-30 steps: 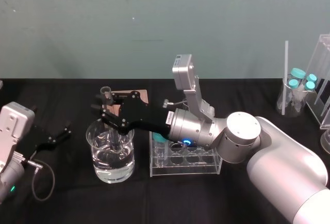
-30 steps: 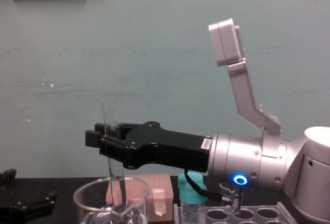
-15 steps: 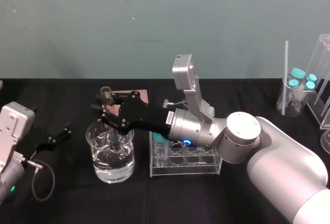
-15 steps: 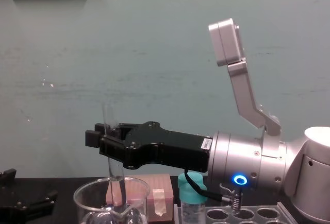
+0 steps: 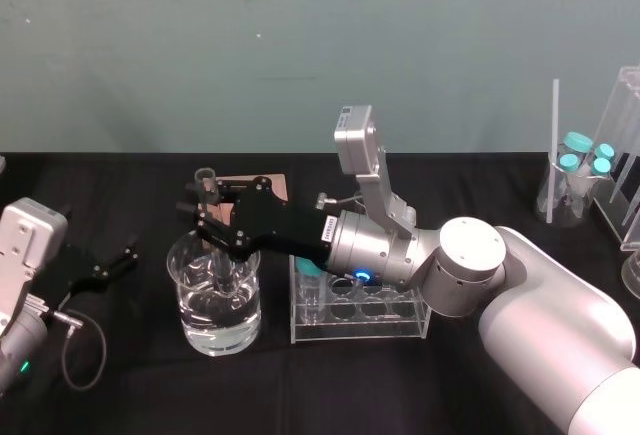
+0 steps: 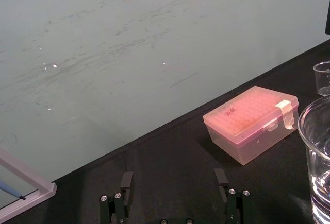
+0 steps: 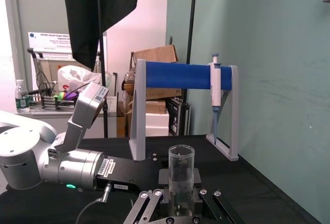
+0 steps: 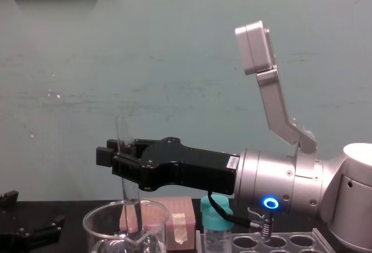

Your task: Hold the test tube with one hand and immerse one end into the beaker, then return it to the test tube rack.

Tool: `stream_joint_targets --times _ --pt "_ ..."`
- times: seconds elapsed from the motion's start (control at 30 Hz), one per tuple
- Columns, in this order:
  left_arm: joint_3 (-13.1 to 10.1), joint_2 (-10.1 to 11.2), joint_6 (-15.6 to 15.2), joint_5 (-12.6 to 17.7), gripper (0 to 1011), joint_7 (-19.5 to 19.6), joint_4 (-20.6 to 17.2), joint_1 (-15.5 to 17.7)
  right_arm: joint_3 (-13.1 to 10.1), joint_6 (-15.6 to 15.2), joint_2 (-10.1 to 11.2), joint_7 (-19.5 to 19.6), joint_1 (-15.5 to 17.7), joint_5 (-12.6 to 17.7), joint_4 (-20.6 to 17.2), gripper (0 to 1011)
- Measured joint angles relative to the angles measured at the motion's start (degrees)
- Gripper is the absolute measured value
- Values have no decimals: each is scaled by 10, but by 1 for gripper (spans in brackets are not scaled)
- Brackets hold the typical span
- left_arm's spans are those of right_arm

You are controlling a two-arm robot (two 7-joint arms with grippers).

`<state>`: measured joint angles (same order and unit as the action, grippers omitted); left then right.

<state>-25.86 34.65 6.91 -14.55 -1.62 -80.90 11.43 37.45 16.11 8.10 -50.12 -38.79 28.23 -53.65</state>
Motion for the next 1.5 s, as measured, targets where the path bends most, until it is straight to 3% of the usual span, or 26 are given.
stream_joint_targets --times 1.5 --pt "0 0 0 0 1000 0 0 0 0 0 0 0 0 0 0 244"
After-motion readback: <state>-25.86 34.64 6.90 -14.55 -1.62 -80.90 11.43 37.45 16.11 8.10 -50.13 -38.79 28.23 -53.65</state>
